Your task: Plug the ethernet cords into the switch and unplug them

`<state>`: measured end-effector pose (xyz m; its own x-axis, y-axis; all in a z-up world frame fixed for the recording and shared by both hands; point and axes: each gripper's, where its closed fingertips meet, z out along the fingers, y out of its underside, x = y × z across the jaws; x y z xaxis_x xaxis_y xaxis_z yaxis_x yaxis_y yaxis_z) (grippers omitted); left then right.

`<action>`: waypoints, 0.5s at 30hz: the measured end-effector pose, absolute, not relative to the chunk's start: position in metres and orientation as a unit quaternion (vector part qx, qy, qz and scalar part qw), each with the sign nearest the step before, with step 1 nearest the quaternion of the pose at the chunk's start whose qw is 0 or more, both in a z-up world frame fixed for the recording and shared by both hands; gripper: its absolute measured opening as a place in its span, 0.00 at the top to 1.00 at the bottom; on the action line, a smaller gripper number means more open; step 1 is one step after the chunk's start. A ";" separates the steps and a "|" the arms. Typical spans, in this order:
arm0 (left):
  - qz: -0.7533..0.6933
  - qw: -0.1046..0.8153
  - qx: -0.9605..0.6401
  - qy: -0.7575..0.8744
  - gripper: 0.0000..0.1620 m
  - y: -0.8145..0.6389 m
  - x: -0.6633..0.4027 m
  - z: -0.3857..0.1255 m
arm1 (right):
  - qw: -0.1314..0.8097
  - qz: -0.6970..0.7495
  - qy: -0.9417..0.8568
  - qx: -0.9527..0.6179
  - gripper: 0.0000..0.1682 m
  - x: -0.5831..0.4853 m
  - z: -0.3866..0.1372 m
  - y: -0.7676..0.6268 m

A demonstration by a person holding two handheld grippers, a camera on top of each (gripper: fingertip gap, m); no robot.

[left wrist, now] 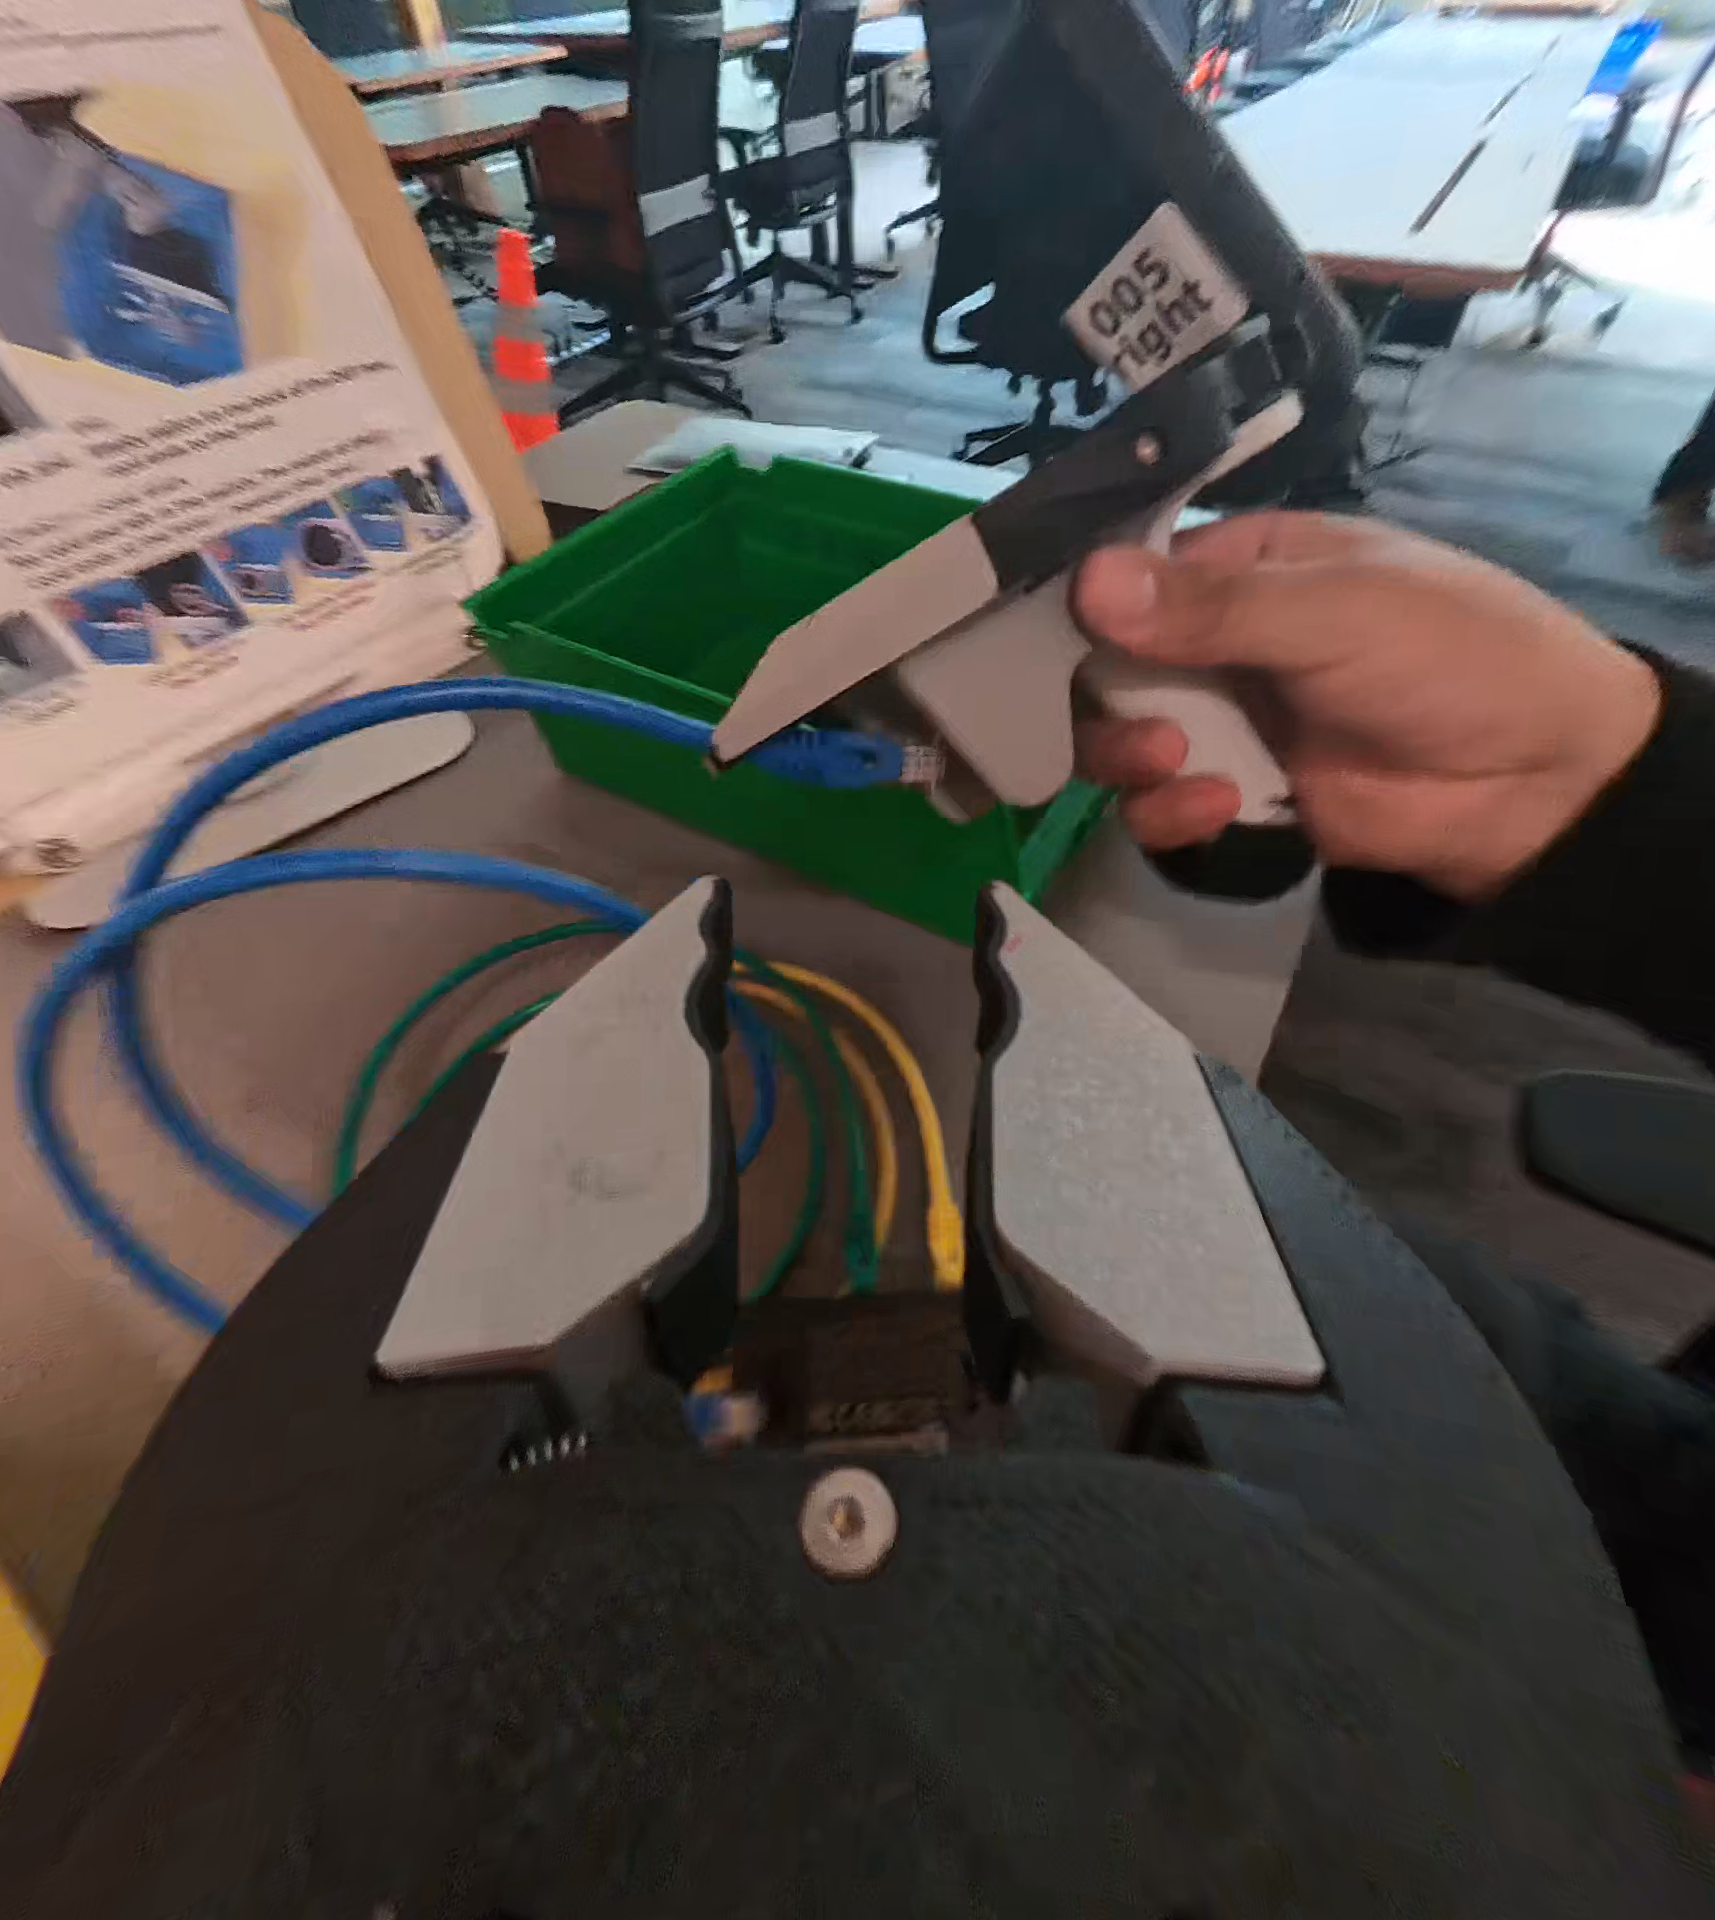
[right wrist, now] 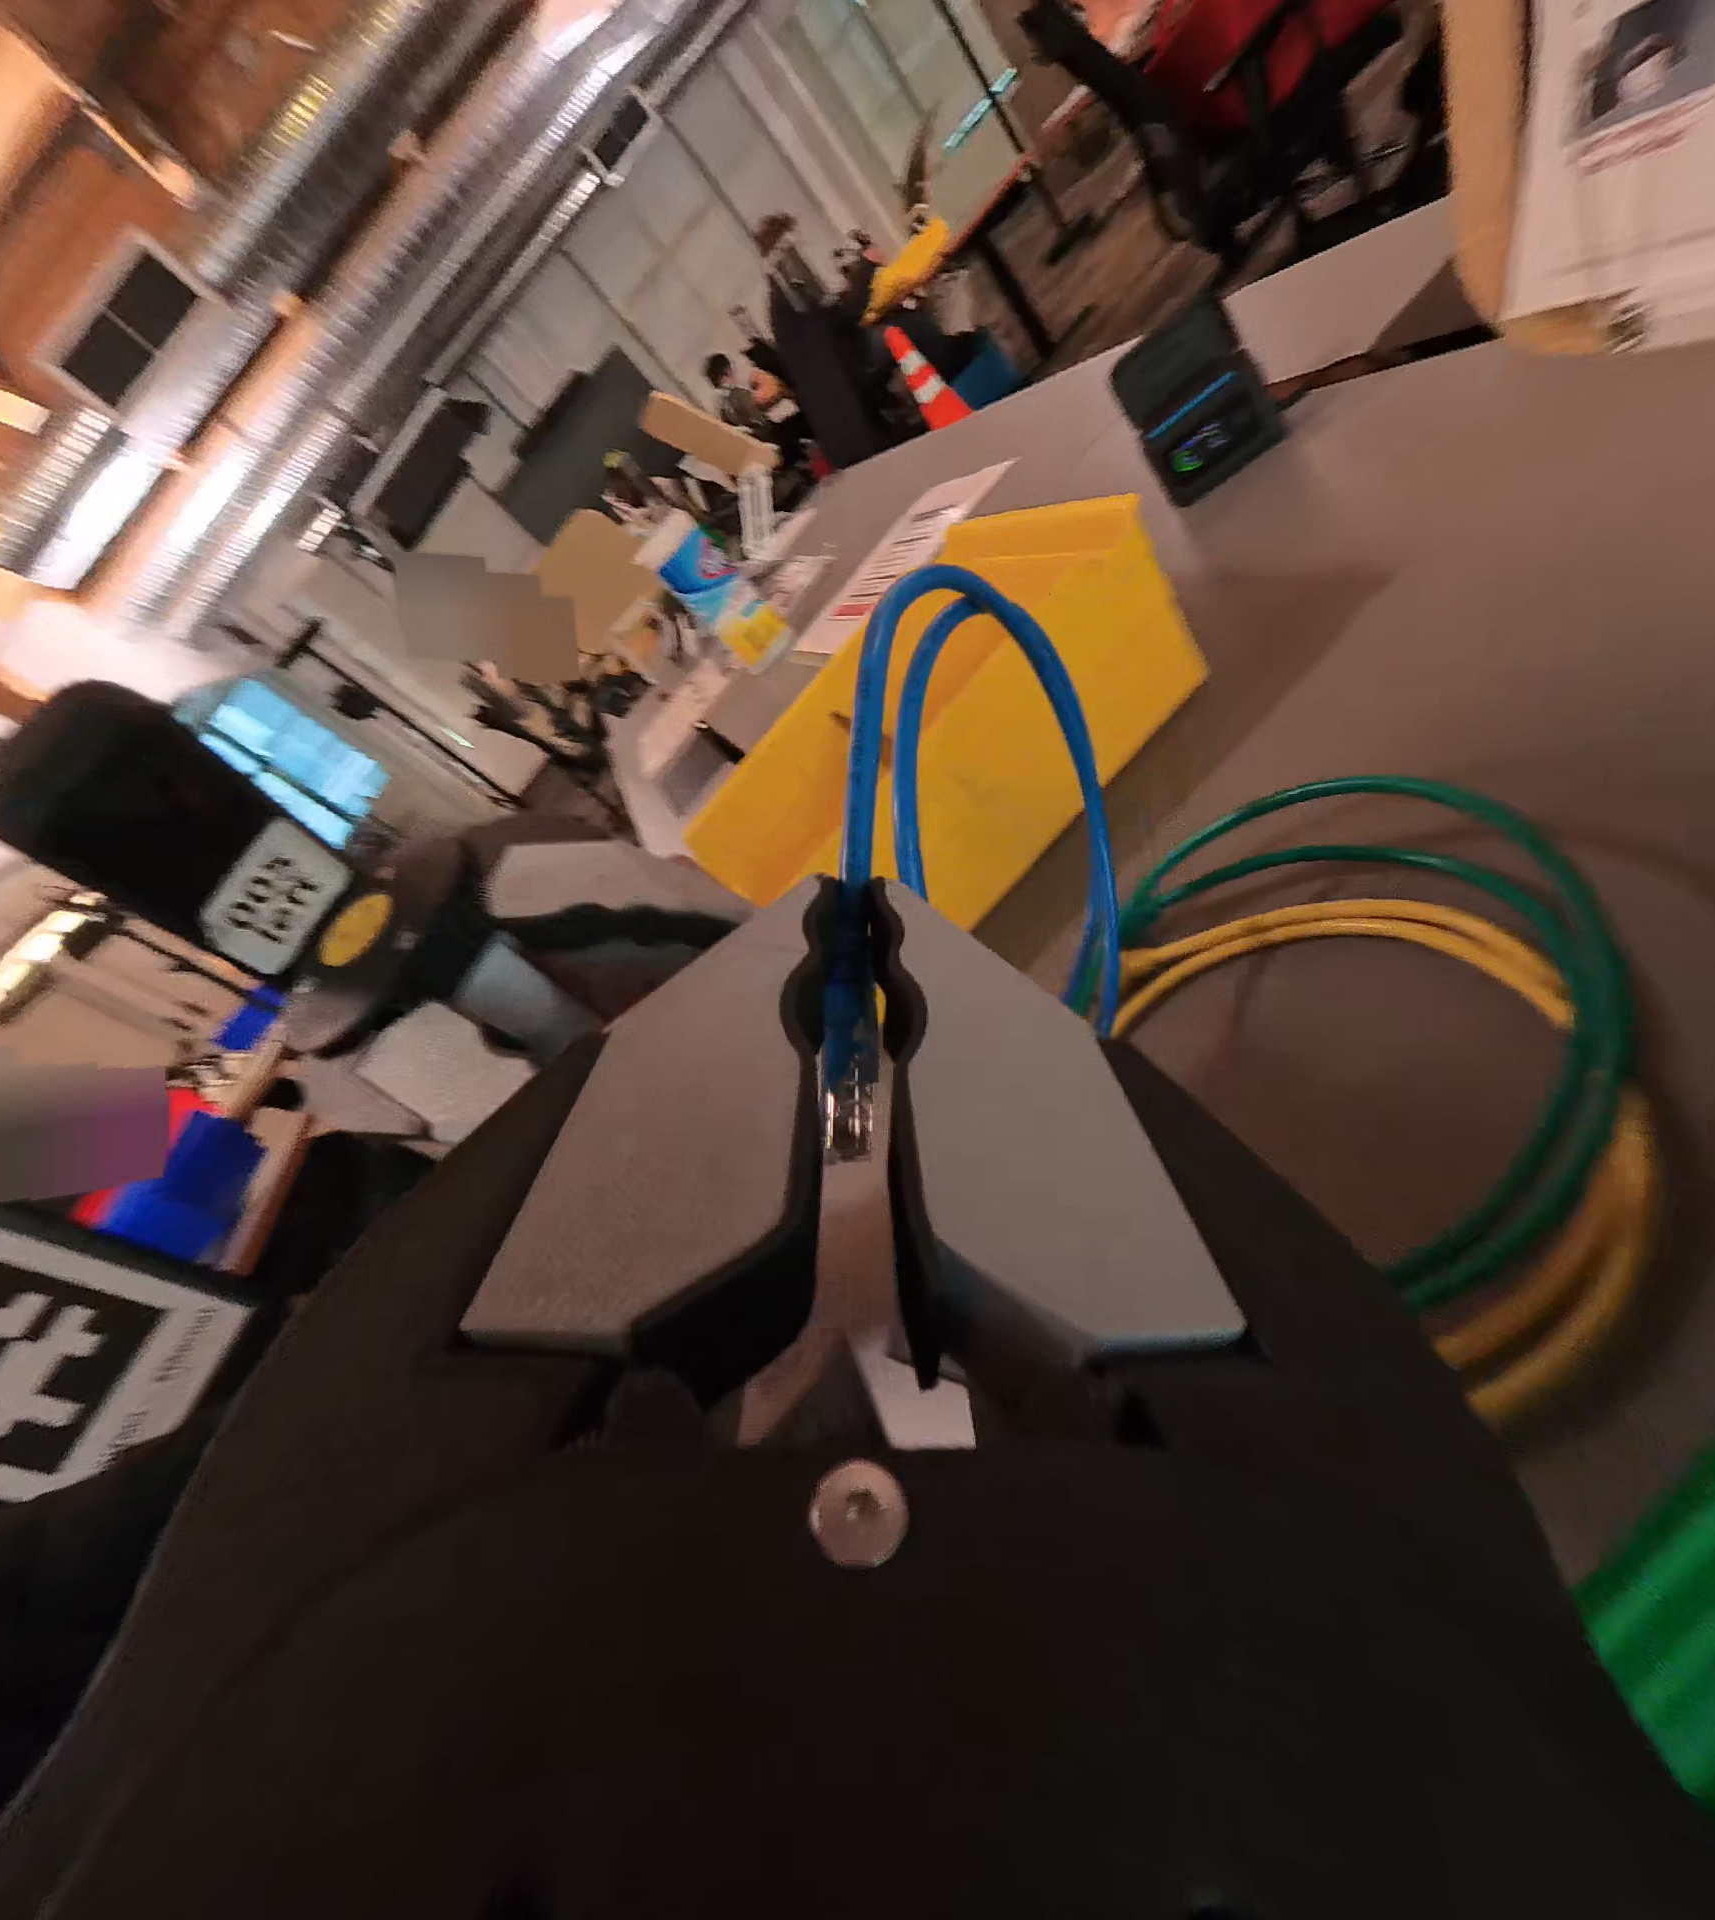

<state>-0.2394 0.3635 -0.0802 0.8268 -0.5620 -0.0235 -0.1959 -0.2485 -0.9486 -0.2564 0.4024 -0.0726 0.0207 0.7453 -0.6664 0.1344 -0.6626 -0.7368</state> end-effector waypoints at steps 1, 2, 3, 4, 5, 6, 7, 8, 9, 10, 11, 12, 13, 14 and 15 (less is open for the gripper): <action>-0.171 0.563 -0.773 0.236 0.73 0.366 -0.236 -0.083 | 0.236 0.634 -0.321 -0.663 0.99 -0.258 -0.071 0.396; -0.173 0.568 -0.773 0.224 0.74 0.370 -0.236 -0.085 | 0.231 0.647 -0.314 -0.655 0.99 -0.258 -0.069 0.391; -0.183 0.574 -0.770 0.212 0.74 0.372 -0.235 -0.086 | 0.231 0.660 -0.307 -0.646 0.99 -0.257 -0.065 0.388; -0.207 0.579 -0.762 0.204 0.74 0.372 -0.231 -0.085 | 0.234 0.673 -0.299 -0.634 0.99 -0.256 -0.061 0.385; -0.234 0.583 -0.753 0.195 0.74 0.372 -0.228 -0.083 | 0.233 0.686 -0.291 -0.625 0.99 -0.255 -0.058 0.382; -0.255 0.588 -0.745 0.183 0.74 0.373 -0.227 -0.082 | 0.232 0.695 -0.285 -0.618 0.99 -0.254 -0.056 0.380; -0.267 0.594 -0.740 0.170 0.74 0.375 -0.229 -0.081 | 0.237 0.700 -0.281 -0.612 0.99 -0.253 -0.055 0.380; -0.279 0.598 -0.735 0.158 0.75 0.377 -0.231 -0.081 | 0.248 0.697 -0.279 -0.612 0.99 -0.252 -0.056 0.381; -0.298 0.598 -0.729 0.149 0.75 0.377 -0.232 -0.080 | 0.260 0.693 -0.278 -0.612 0.99 -0.252 -0.057 0.382; -0.321 0.595 -0.723 0.142 0.75 0.376 -0.231 -0.078 | 0.270 0.696 -0.278 -0.604 0.99 -0.250 -0.055 0.382; -0.343 0.592 -0.717 0.135 0.75 0.375 -0.230 -0.076 | 0.275 0.704 -0.277 -0.594 0.99 -0.249 -0.053 0.380; -0.360 0.589 -0.712 0.129 0.75 0.375 -0.229 -0.075 | 0.273 0.710 -0.276 -0.587 0.99 -0.248 -0.053 0.378; -0.369 0.584 -0.712 0.129 0.75 0.375 -0.227 -0.076 | 0.273 0.718 -0.271 -0.580 0.99 -0.247 -0.052 0.377; -0.372 0.579 -0.714 0.129 0.75 0.376 -0.225 -0.078 | 0.275 0.723 -0.266 -0.576 0.99 -0.246 -0.052 0.378; -0.376 0.577 -0.713 0.131 0.75 0.377 -0.223 -0.079 | 0.279 0.724 -0.262 -0.574 0.99 -0.244 -0.053 0.379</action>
<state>-0.2227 0.3768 -0.0788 0.6836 -0.6201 0.3850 0.2473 -0.2994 -0.9215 -0.2444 0.3795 -0.0532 -0.1855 0.7051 -0.6844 -0.1034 -0.7066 -0.7000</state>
